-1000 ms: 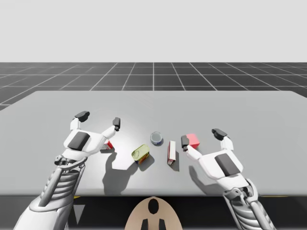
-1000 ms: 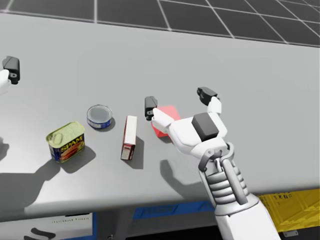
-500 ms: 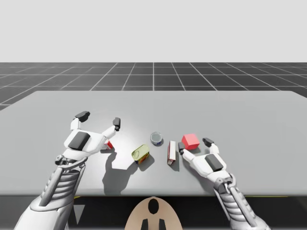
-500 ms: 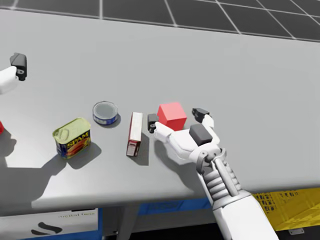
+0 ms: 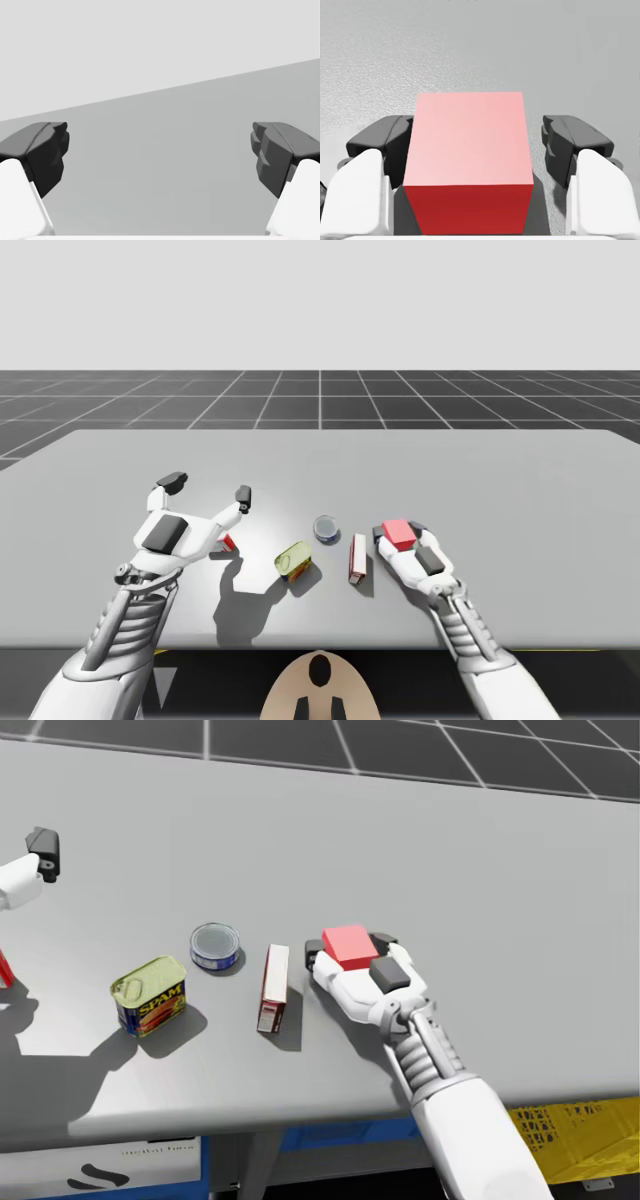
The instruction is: Find the red cube and pick it up.
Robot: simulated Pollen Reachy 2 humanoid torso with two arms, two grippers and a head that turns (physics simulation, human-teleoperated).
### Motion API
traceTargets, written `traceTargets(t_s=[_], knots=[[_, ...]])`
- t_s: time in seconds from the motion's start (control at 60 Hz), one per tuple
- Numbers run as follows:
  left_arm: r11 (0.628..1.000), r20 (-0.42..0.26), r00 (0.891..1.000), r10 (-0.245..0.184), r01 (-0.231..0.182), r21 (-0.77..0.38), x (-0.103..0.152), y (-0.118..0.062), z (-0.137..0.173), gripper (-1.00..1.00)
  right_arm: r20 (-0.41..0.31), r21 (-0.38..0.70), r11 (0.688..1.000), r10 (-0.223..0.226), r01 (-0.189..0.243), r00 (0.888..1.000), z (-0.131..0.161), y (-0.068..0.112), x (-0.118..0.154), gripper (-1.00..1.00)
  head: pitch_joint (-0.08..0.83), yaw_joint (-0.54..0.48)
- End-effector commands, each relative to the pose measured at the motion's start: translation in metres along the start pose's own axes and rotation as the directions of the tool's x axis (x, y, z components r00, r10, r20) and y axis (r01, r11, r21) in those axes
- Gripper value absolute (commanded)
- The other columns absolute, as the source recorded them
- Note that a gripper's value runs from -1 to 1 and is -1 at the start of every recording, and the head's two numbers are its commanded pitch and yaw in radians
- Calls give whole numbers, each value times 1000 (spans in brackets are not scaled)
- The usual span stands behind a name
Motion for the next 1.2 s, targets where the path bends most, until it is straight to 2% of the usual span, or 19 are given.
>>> traceTargets(t_s=[0.017, 0.217, 0.583, 0.7, 0.817, 0.95, 1.067, 1.183, 1.2], knots=[[1000, -1, 1000, -2, 2, -1, 0, -1, 0, -1000, 9, -18, 999, 28, -28, 1000, -3, 5, -6, 1000, 691, -242], [1000, -2, 1000, -5, 5, -1, 0, -1, 0, -1000, -4, -15, 1000, 19, -19, 1000, -4, 3, -8, 1000, 665, -246], [1000, -3, 1000, -14, 14, 0, -2, -2, 0, -1000, 9, -1, 1000, 25, -25, 1000, -2, 4, -6, 995, 365, -254], [1000, -3, 1000, -17, 17, 3, -2, -2, 0, -1000, 15, 2, 1000, 26, -26, 1000, -1, 5, -5, 991, 297, -262], [1000, -2, 1000, -17, 17, 5, -2, -2, 0, -1000, 23, 7, 1000, 27, -27, 999, 1, 6, -3, 993, 276, -268], [1000, -2, 1000, -16, 17, 7, -2, -2, 0, -1000, 65, 21, 999, 25, -26, 998, 12, 8, 16, 994, 270, -269], [1000, -2, 1000, -17, 17, 8, -2, -2, 0, -1000, 149, 26, 998, 47, -52, 988, 26, 12, 53, 998, 269, -270], [1000, -2, 1000, -17, 17, 10, -2, -2, 0, -1000, 241, -2, 996, 91, -93, 966, 36, 16, 90, 989, 270, -272], [1000, -2, 1000, -16, 16, 10, -1, -2, 0, -1000, 267, -9, 995, 101, -103, 958, 38, 16, 101, 994, 269, -273]])
